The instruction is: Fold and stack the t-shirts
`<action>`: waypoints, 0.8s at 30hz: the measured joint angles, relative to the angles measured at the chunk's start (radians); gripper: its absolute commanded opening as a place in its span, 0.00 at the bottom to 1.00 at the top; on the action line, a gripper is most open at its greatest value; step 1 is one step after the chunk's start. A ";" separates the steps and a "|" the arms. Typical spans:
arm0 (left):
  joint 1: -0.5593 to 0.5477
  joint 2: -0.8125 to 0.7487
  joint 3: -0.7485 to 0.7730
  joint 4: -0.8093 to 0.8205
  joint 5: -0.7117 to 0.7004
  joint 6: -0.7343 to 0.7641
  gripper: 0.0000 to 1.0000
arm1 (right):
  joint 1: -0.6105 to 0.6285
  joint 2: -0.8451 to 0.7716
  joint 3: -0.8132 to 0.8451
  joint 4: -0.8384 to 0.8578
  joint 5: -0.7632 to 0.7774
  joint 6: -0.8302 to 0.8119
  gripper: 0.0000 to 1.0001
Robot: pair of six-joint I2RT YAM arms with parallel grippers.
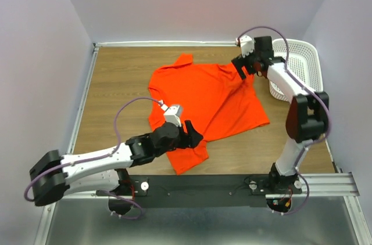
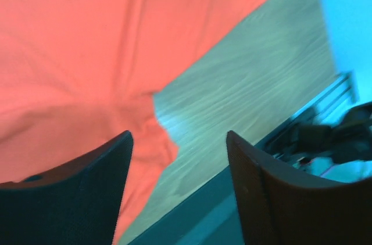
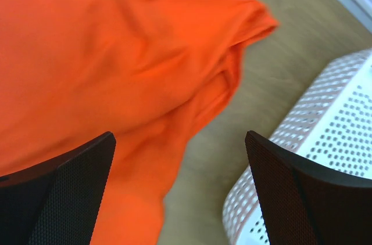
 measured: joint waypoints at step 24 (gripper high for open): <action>0.435 -0.107 -0.076 0.091 0.063 0.183 0.81 | -0.258 -0.489 -0.692 -0.265 -0.229 -0.245 0.79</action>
